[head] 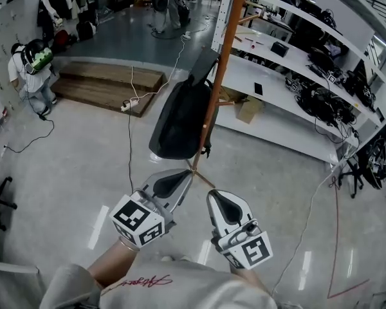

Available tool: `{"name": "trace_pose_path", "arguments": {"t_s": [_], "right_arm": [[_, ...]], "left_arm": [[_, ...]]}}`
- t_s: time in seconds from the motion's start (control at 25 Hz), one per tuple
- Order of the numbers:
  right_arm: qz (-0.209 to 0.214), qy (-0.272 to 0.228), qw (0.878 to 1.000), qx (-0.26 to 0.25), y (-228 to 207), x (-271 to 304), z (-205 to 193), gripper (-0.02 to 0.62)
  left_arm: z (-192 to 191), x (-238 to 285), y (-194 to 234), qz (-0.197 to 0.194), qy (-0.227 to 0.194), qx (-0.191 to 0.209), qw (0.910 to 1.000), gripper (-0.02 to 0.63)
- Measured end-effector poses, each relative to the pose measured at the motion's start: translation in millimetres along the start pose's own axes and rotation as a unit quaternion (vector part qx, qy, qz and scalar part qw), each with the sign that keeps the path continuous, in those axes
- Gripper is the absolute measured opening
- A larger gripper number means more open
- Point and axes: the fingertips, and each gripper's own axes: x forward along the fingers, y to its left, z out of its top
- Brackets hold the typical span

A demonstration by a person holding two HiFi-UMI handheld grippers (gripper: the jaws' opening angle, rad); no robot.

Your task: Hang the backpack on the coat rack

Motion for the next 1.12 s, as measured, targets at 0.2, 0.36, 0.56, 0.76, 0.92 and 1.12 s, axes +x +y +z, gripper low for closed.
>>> {"name": "trace_pose_path", "arguments": {"t_s": [0.2, 0.36, 0.56, 0.76, 0.92, 1.12], "right_arm": [[0.001, 0.006, 1.0, 0.004, -2.9, -12.3, -2.5, 0.021], [0.002, 0.007, 1.0, 0.009, -1.7, -15.1, -6.3, 0.021], [0.005, 0.002, 1.0, 0.002, 0.4, -13.9, -2.4, 0.021], [0.009, 0.002, 1.0, 0.006, 0.6, -13.1, -1.7, 0.021], [0.015, -0.001, 1.0, 0.005, 1.3, -11.1, -1.2, 0.021], [0.015, 0.0, 1.0, 0.004, 1.7, -12.0, -2.0, 0.021]], "left_arm": [[-3.7, 4.5, -15.6, -0.002, 0.003, 0.002, 1.0, 0.017], [-7.7, 4.7, -16.6, 0.0, 0.005, 0.001, 1.0, 0.017], [-10.0, 3.3, -16.0, 0.004, 0.01, -0.005, 0.9999, 0.017], [-8.0, 2.5, -16.0, 0.01, 0.009, -0.001, 0.9999, 0.017], [-7.0, 2.9, -14.5, 0.01, 0.004, 0.001, 0.9999, 0.017], [-9.2, 2.0, -16.8, 0.01, 0.006, 0.001, 0.9999, 0.017]]}}
